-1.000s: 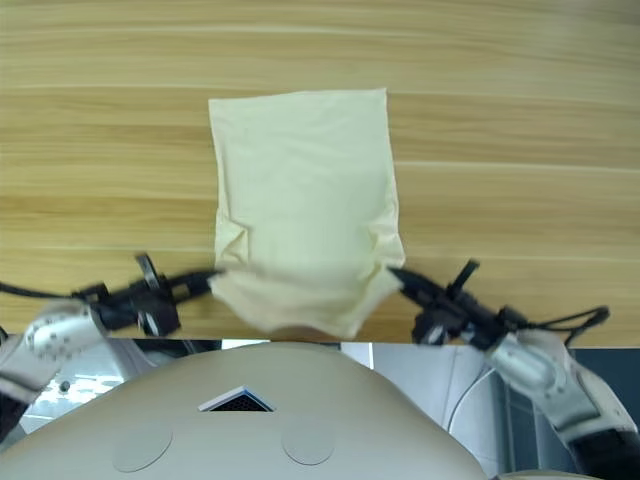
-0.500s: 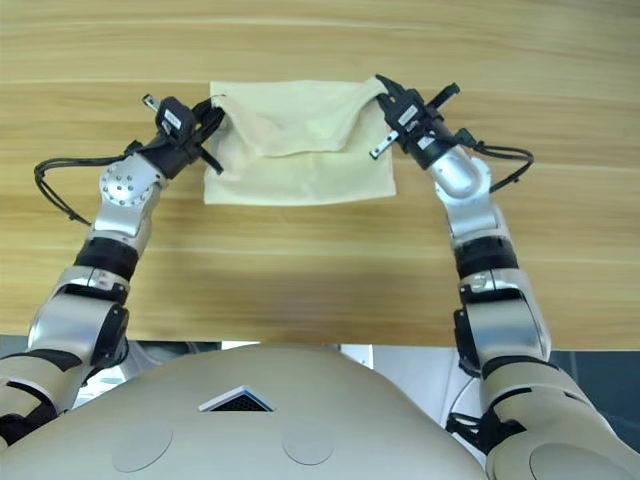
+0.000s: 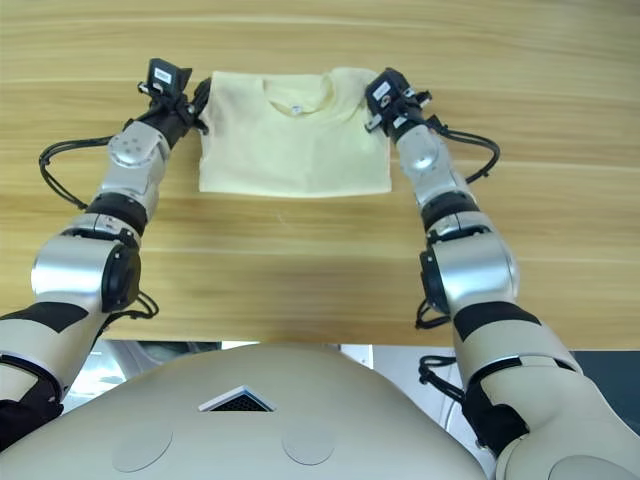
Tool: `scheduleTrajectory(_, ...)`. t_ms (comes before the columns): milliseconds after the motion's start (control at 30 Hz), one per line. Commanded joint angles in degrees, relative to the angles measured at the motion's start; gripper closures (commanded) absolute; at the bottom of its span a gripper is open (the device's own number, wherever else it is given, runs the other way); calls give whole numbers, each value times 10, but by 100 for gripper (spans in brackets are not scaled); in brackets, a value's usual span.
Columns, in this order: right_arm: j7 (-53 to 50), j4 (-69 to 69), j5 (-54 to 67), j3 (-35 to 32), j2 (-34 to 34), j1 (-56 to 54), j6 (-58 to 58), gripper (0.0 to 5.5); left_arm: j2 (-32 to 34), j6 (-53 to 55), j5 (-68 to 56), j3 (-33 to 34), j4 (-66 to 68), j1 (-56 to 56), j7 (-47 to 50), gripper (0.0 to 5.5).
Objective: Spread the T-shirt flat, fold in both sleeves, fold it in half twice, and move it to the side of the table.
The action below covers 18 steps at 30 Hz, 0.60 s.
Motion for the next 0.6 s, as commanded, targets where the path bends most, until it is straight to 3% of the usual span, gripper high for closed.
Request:
scheduleTrajectory(33,-20,21,54,-68,18,-42,48,278,-10,55,1,26,28,-41,19,312)
scheduleTrajectory(233,-74,25,67,-107,35,-48,69,254,-11,83,12,52,38,-51,53,227)
scheduleTrajectory(400,-96,-15,-29,-9,67,-10,-36,254,2,-14,-37,109,4,-10,-15,209)
scheduleTrajectory(600,-77,-24,-116,94,113,21,-26,254,-21,-114,-129,189,-54,51,-102,209)
